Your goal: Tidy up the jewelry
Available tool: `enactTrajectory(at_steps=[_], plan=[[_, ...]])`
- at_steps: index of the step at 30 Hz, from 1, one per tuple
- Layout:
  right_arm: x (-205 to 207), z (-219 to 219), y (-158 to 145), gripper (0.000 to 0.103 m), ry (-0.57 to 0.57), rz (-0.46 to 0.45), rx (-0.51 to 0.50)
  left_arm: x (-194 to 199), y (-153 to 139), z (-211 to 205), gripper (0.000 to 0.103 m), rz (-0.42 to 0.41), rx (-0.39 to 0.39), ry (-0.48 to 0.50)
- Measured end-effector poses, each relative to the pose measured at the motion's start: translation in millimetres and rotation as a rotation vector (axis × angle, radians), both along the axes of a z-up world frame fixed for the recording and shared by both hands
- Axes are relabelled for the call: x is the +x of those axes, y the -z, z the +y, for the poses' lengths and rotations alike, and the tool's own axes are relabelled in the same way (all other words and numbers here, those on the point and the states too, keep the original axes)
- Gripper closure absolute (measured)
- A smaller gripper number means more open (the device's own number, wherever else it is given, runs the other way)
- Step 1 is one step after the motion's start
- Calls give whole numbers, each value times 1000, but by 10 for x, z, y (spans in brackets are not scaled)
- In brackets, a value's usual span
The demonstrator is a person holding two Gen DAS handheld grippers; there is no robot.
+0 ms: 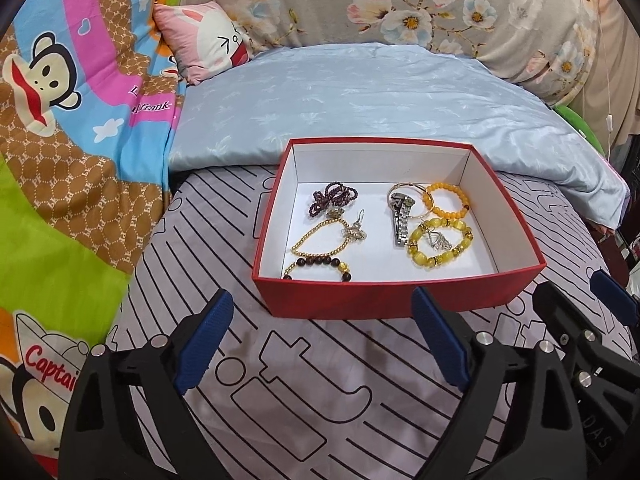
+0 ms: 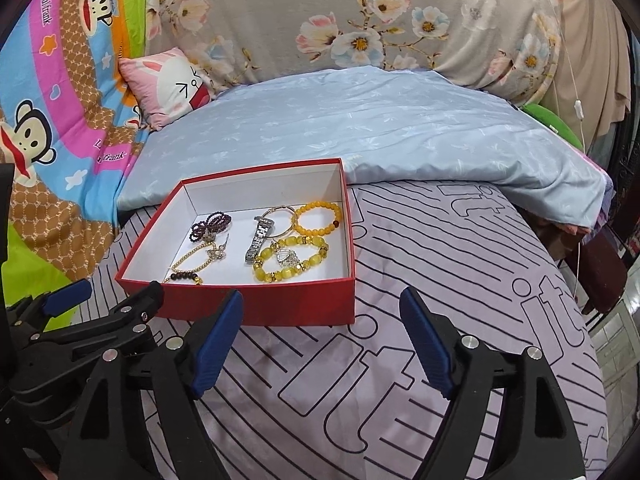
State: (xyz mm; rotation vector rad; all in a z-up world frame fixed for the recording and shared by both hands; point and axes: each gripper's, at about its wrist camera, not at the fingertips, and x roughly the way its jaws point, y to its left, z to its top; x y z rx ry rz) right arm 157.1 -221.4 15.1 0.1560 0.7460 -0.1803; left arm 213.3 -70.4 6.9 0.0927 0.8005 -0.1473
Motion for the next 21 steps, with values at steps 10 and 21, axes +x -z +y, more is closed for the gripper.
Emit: enactTrajectory(at_steps=[10,21], plan=[[-58,51,-3,21,3,-3,-24,-58,24,38,14,12,2,-7],[-57,96,-25,21,-1,-5,-30,-74,-1,87,14,6,2,-19]])
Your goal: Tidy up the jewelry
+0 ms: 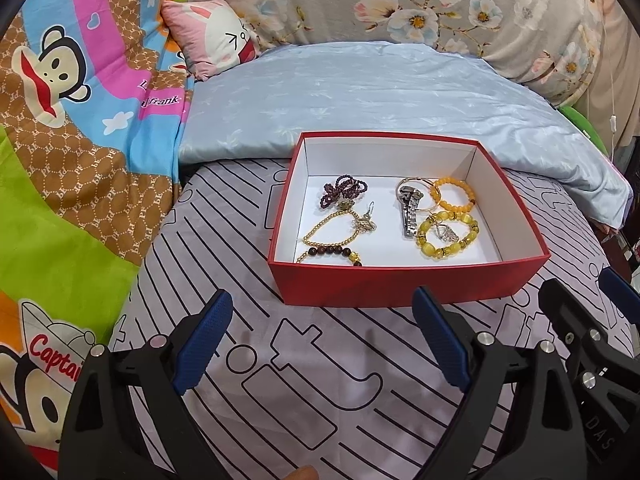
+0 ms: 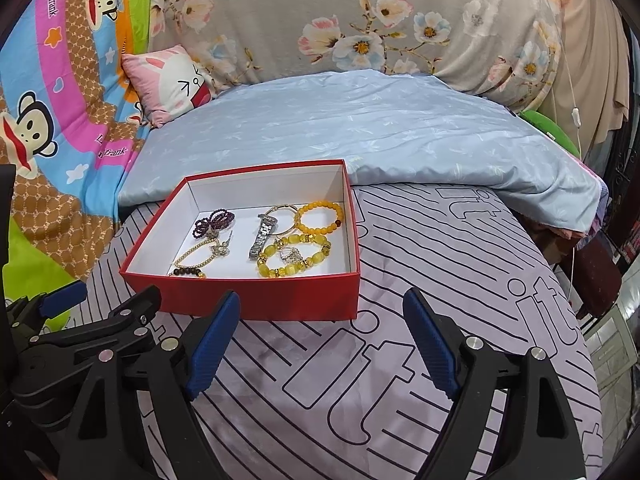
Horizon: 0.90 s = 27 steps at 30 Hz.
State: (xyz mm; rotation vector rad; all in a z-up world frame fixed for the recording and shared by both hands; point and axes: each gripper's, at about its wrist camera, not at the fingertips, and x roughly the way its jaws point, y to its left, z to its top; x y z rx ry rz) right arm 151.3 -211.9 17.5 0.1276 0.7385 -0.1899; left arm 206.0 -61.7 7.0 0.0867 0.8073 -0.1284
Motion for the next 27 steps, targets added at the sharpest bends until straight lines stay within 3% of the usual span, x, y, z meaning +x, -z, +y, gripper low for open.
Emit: enactTrajectory(at_steps=[27], plan=[[40,44,-11,21,-11,4,3,37,2,46,14,-1,2,-21]])
